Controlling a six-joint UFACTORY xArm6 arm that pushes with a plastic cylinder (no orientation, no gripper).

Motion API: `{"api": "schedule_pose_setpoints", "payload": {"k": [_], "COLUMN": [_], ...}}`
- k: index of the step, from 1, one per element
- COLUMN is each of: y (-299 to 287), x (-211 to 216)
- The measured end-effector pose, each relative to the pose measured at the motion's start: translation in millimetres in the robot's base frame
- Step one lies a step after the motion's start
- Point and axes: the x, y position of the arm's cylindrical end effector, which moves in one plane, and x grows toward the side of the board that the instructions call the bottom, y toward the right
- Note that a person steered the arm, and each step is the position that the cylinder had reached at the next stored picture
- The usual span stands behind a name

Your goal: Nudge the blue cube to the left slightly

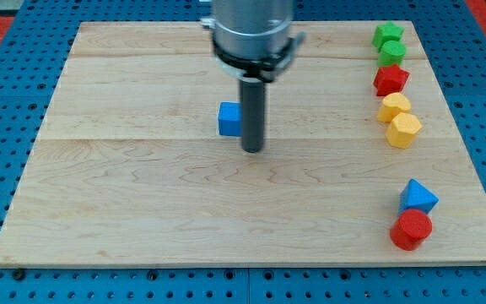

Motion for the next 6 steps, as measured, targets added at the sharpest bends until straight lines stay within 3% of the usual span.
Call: {"api": "schedule_pose_setpoints", "payload": {"k": [2,3,6], "y": [-5.6,-42.8,205.5], "x": [-39.3,-30.0,14.6]}}
